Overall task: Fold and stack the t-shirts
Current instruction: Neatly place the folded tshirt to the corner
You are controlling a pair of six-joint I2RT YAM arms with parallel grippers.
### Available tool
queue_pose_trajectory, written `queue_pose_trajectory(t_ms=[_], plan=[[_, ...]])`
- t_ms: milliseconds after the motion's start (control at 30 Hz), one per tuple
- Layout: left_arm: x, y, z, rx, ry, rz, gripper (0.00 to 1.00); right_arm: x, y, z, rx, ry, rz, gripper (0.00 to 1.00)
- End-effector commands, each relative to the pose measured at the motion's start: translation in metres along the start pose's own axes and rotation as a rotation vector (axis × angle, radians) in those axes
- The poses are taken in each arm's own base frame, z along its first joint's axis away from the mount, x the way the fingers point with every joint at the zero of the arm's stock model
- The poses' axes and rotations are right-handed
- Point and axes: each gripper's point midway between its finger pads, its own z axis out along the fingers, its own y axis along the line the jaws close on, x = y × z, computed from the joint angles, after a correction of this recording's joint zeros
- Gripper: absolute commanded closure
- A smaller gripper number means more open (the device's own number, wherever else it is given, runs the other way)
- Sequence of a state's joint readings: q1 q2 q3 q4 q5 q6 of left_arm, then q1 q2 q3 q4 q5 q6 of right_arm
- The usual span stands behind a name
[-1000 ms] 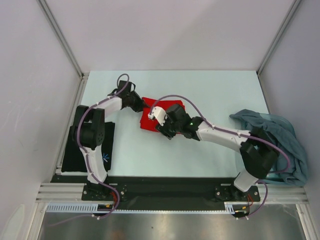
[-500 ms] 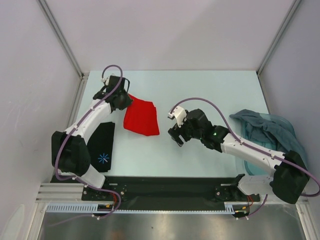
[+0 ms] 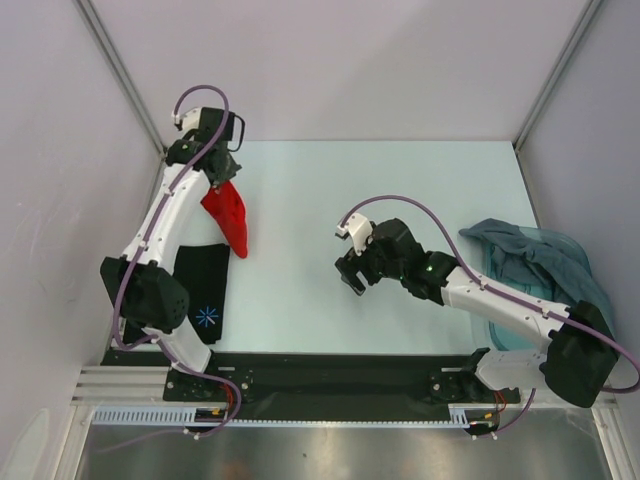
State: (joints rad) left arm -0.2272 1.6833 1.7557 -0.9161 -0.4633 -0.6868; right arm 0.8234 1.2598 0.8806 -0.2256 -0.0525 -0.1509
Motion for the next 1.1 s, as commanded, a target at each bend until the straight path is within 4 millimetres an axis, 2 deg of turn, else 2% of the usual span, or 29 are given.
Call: queue_pose_trajectory(t_ms=[0, 233, 433, 533, 733, 1000, 1033, 1067], plan=[[-0.028, 0.019, -0.012, -0.047, -0.032, 0.010, 1.00, -0.016, 0.003, -0.008, -0.010, -0.040, -0.013, 0.15], [-0.062, 0.038, -0.013, -0.048, -0.076, 0.012, 1.00, -0.008, 0.004, -0.009, -0.017, -0.025, -0.010, 0.15], [-0.069, 0.067, -0.010, -0.091, -0.070, -0.021, 1.00, -0.008, 0.003, -0.005, -0.020, -0.024, -0.016, 0.15], [-0.067, 0.073, -0.004, -0.090, -0.052, -0.024, 1.00, -0.010, 0.003, -0.003, -0.025, -0.028, -0.015, 0.15], [-0.070, 0.068, 0.000, -0.070, -0.047, -0.021, 1.00, -0.008, 0.005, 0.003, -0.043, -0.018, -0.018, 0.14], [-0.075, 0.048, 0.005, -0.012, -0.030, -0.108, 1.00, -0.005, 0.004, 0.007, -0.049, -0.005, -0.015, 0.14], [-0.074, 0.048, 0.006, -0.014, -0.026, -0.116, 1.00, -0.005, 0.005, 0.007, -0.051, -0.004, -0.017, 0.14], [-0.075, 0.060, 0.011, -0.047, -0.023, -0.148, 1.00, -0.005, 0.004, 0.007, -0.048, -0.003, -0.014, 0.14]])
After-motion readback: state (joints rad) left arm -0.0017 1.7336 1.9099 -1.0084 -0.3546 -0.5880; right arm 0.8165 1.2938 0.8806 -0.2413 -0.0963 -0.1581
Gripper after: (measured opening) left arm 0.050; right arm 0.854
